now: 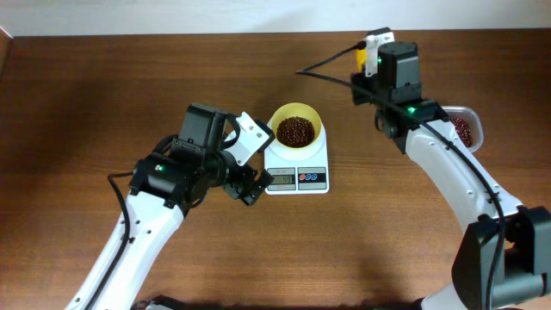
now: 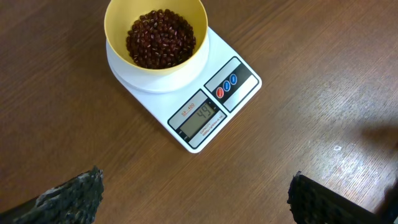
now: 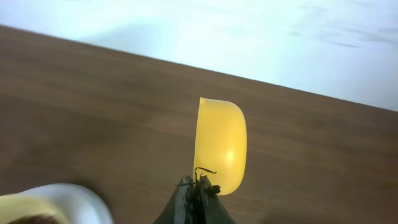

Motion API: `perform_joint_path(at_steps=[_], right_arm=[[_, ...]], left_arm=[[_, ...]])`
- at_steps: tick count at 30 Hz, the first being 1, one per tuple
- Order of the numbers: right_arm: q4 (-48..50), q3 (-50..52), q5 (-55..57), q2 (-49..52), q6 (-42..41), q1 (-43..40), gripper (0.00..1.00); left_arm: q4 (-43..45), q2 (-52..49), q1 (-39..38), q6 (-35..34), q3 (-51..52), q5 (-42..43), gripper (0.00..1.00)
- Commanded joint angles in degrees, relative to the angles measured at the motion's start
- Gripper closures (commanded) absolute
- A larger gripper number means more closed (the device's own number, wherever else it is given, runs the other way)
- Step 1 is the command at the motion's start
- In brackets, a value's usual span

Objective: Scoop item into bowl and weigh 50g on scale
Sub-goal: 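Carry the empty yellow scoop back to the bean tub with the right gripper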

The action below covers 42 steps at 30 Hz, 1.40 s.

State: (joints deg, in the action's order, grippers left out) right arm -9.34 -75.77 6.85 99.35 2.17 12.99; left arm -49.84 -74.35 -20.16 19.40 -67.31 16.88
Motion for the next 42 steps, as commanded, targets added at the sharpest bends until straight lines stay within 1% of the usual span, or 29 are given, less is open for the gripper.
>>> perform_joint_path(at_steps=[1, 5, 8, 10, 11, 15, 18, 19, 24, 29, 32, 40, 42], right_arm=[[0.15, -0.76, 9.64, 0.33, -4.15, -2.62, 0.96], [0.15, -1.03, 9.94, -0.87, -4.63, -4.74, 0.96], [-1.22, -1.09, 9.97, -3.28, -9.01, -5.73, 0.96], [-8.28, -1.09, 9.94, -5.86, -15.50, -7.52, 0.96], [-11.54, -1.09, 10.03, -6.84, -16.65, -8.17, 0.96], [-23.52, -1.09, 12.68, -10.34, -16.63, -10.51, 0.96], [-31.41, -1.03, 12.70, -10.56, -16.65, -13.42, 0.96], [-32.28, -1.01, 12.66, -10.45, -16.65, -13.88, 0.96], [-32.33, -0.42, 12.70, -6.84, -16.61, -14.38, 0.96], [-31.36, -0.31, 7.69, 0.20, -16.65, -14.69, 0.96], [-29.49, -0.31, 7.69, 1.11, -16.65, -14.69, 0.96], [-29.40, -0.31, 6.82, 3.54, -16.63, -14.71, 0.96], [-29.27, -0.31, 3.93, 4.00, -16.63, -15.02, 0.96]], left_arm=[[0.11, 0.92, 0.09, 0.87, 0.17, -0.20, 0.01], [0.11, 0.92, 0.09, 0.87, 0.17, -0.20, 0.01], [0.11, 0.92, 0.09, 0.87, 0.17, -0.20, 0.01], [0.11, 0.92, 0.09, 0.87, 0.17, -0.20, 0.01], [0.11, 0.92, 0.09, 0.87, 0.17, -0.20, 0.01], [0.11, 0.92, 0.09, 0.87, 0.17, -0.20, 0.01], [0.11, 0.92, 0.09, 0.87, 0.17, -0.20, 0.01], [0.11, 0.92, 0.09, 0.87, 0.17, -0.20, 0.01], [0.11, 0.92, 0.09, 0.87, 0.17, -0.20, 0.01], [0.11, 0.92, 0.09, 0.87, 0.17, -0.20, 0.01], [0.11, 0.92, 0.09, 0.87, 0.17, -0.20, 0.01], [0.11, 0.92, 0.09, 0.87, 0.17, -0.20, 0.01], [0.11, 0.92, 0.09, 0.87, 0.17, -0.20, 0.01]])
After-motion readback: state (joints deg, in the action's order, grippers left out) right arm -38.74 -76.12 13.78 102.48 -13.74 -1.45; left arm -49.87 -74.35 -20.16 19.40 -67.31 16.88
